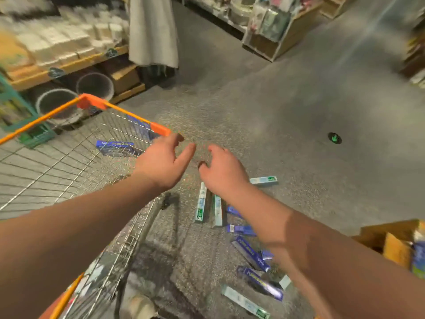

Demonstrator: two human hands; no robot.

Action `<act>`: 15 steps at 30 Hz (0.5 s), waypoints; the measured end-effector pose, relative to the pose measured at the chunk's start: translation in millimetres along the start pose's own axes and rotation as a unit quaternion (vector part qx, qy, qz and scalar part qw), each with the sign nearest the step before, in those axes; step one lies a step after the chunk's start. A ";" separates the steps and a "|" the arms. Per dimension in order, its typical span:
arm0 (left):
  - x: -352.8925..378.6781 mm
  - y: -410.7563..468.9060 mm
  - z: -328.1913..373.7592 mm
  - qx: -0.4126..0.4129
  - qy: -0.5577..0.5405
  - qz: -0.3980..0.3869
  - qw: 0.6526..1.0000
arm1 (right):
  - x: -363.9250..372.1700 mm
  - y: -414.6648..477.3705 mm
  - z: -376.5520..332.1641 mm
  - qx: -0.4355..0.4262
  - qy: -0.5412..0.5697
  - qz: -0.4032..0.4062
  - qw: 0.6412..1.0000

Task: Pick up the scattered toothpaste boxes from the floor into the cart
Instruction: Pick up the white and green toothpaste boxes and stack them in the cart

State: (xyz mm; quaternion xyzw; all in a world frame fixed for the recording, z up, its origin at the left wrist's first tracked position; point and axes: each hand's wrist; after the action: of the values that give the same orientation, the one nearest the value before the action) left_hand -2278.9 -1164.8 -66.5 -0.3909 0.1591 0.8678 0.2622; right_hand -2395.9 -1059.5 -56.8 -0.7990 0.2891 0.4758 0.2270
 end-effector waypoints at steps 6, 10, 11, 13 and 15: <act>80.1 -31.5 40.7 -0.014 0.046 -0.048 0.998 | -12.0 -20.7 101.3 0.046 -0.001 -0.006 0.999; 142.5 -29.2 32.7 -0.039 0.056 -0.078 0.995 | 14.7 -11.1 155.1 0.081 -0.006 -0.027 0.996; 158.4 -26.2 26.6 -0.043 0.067 -0.088 0.993 | 25.4 -7.0 167.1 0.088 -0.007 -0.032 0.996; 190.4 -17.4 10.0 -0.047 0.096 -0.107 0.988 | 49.8 3.9 188.9 0.103 -0.011 -0.044 0.994; 223.9 -6.4 -9.3 -0.047 0.113 -0.126 0.985 | 75.0 16.5 210.6 0.118 -0.019 -0.058 0.991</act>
State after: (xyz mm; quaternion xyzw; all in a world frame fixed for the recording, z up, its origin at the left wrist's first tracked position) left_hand -2394.4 -1090.1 -243.6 -0.5153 0.0969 0.7846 0.3308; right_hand -2511.0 -955.6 -218.6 -0.7730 0.2921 0.4396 0.3521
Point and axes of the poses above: each hand's wrist, its own y-axis towards the middle knuckle, its own x-axis out of the palm, z = x × y, and after that the axes turned 8 degrees about z, right-handed
